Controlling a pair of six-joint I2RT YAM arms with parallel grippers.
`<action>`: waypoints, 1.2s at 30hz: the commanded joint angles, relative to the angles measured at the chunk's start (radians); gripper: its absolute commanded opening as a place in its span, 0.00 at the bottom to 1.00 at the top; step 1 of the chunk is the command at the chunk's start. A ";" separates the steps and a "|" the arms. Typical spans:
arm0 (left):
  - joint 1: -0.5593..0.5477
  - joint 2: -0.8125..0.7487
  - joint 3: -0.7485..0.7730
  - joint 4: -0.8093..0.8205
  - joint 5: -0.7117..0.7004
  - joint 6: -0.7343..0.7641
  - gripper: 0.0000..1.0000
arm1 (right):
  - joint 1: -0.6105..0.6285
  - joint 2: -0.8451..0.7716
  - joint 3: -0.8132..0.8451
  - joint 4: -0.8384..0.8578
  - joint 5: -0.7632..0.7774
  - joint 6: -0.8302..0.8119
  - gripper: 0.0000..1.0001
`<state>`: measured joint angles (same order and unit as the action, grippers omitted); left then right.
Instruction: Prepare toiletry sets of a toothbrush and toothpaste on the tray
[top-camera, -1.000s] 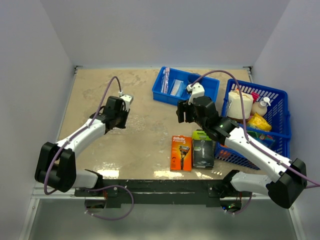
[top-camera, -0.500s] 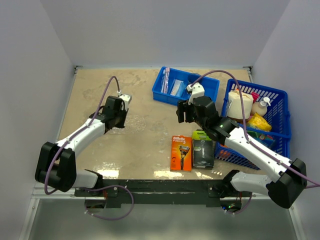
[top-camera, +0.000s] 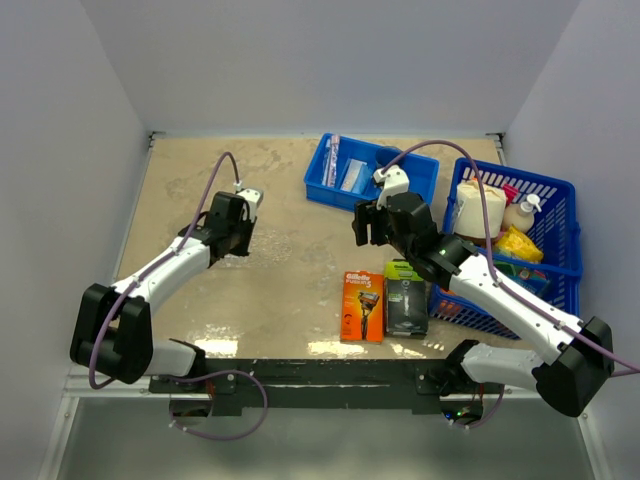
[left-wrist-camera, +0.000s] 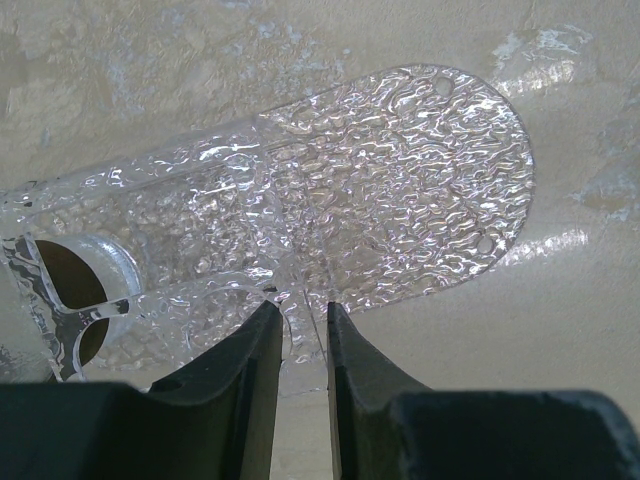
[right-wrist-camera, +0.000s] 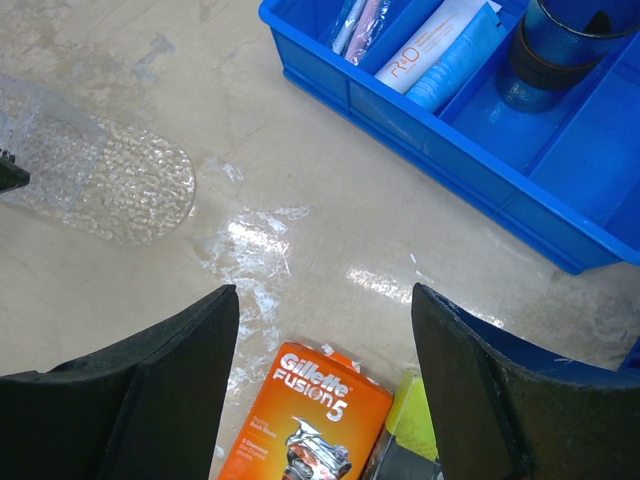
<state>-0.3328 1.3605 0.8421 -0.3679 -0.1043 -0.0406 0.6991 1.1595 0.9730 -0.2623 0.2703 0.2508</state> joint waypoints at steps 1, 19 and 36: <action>0.009 -0.021 0.038 0.034 0.006 -0.002 0.19 | -0.004 -0.009 0.000 0.025 -0.003 0.015 0.73; 0.009 -0.070 0.026 0.049 -0.012 -0.007 0.49 | -0.004 -0.004 0.006 0.021 -0.008 0.019 0.73; 0.011 -0.291 -0.035 0.153 0.100 -0.013 0.54 | -0.021 -0.027 0.056 -0.037 0.032 0.027 0.81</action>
<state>-0.3328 1.1542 0.8173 -0.3058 -0.0441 -0.0410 0.6987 1.1580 0.9741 -0.2806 0.2745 0.2588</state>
